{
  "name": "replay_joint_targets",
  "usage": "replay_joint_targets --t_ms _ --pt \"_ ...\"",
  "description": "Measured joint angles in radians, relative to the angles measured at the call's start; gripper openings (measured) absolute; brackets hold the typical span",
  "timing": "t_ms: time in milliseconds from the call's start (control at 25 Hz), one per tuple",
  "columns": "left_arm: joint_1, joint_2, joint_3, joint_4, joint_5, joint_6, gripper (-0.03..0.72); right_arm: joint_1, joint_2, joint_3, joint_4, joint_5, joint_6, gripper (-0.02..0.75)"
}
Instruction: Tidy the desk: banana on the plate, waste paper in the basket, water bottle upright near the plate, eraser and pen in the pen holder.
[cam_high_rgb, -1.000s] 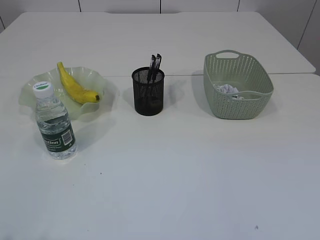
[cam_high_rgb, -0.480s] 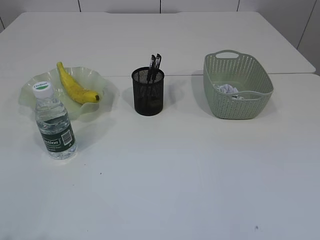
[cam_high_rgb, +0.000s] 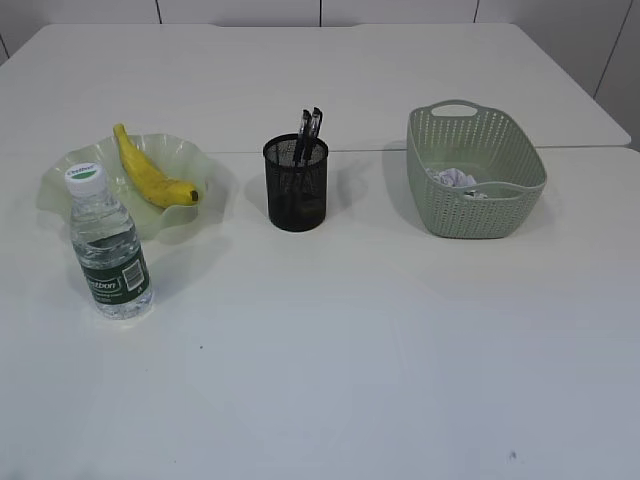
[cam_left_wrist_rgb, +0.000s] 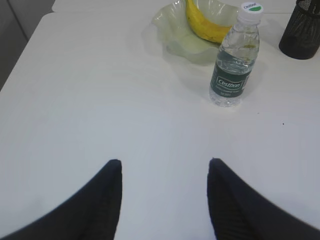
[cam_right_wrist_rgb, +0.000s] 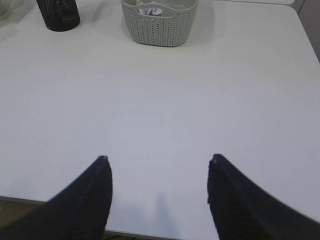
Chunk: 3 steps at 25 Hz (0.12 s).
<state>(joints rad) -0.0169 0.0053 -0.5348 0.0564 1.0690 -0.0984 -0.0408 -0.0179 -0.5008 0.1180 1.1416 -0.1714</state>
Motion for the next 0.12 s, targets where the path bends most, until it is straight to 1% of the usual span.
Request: replay_joint_targets --t_ms 120 --pt "0.000 0.000 0.000 0.000 0.000 0.000 0.380 0.000 0.000 0.000 0.000 0.000 0.000 0.452"
